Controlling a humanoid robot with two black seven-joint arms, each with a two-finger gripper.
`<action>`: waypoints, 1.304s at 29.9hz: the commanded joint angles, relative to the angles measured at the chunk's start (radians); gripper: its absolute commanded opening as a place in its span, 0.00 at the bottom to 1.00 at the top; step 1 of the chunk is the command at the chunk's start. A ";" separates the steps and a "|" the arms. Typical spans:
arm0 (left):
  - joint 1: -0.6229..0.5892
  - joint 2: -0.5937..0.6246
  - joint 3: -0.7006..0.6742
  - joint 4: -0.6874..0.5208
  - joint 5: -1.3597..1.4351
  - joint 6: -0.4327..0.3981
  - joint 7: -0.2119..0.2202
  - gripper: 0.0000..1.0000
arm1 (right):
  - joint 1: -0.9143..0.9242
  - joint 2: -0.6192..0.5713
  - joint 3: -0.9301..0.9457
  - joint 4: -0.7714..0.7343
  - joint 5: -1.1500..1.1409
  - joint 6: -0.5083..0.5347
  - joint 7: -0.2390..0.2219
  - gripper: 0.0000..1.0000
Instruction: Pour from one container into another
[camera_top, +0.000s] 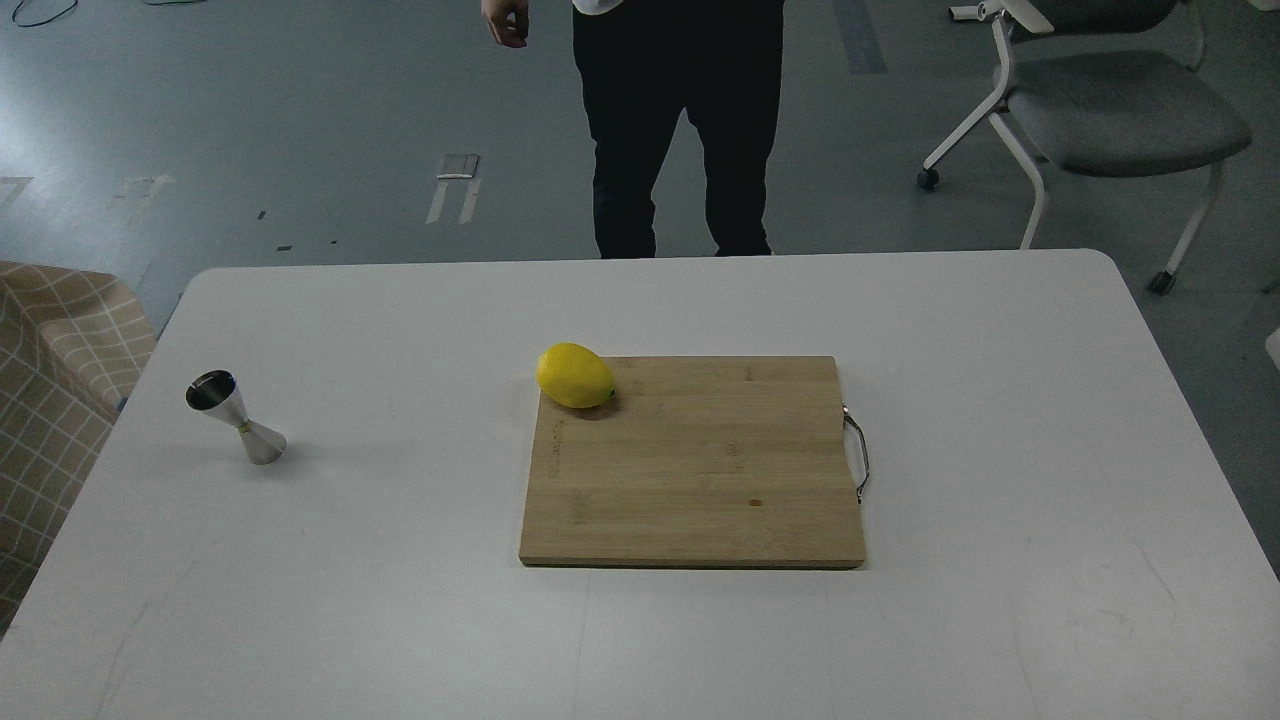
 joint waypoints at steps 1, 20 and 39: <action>0.000 0.000 0.000 0.000 0.000 -0.001 0.000 0.99 | 0.000 0.000 0.000 0.000 0.000 0.000 0.000 1.00; 0.000 0.000 0.000 0.000 0.000 0.001 0.000 0.99 | 0.000 0.000 0.000 0.000 0.000 0.000 0.000 1.00; 0.000 0.000 0.000 0.000 0.000 0.001 0.000 0.99 | 0.000 0.000 0.000 0.000 0.000 0.000 0.000 1.00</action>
